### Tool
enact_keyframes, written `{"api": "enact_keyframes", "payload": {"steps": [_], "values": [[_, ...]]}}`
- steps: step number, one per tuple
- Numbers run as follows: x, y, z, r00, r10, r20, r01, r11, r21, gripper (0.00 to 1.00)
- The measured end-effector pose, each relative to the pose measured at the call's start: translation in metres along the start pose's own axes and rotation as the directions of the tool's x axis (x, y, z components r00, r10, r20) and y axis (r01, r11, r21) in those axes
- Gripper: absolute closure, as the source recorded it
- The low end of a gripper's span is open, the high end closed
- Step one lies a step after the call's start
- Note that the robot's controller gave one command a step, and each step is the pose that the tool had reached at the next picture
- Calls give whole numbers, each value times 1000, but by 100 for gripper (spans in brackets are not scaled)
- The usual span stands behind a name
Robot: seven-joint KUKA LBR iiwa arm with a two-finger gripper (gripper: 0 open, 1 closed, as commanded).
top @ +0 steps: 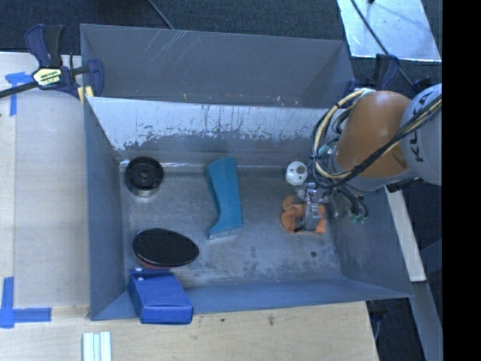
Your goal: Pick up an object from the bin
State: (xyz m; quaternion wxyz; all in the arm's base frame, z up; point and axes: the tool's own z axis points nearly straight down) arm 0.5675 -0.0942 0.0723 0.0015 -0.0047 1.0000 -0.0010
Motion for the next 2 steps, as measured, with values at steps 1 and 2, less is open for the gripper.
{"api": "enact_keyframes", "payload": {"steps": [1,2], "values": [[0,0,0,1000,0,0,0,1000,0,100],[24,4,-136,1000,3,1,-3,1000,-1,100]]}}
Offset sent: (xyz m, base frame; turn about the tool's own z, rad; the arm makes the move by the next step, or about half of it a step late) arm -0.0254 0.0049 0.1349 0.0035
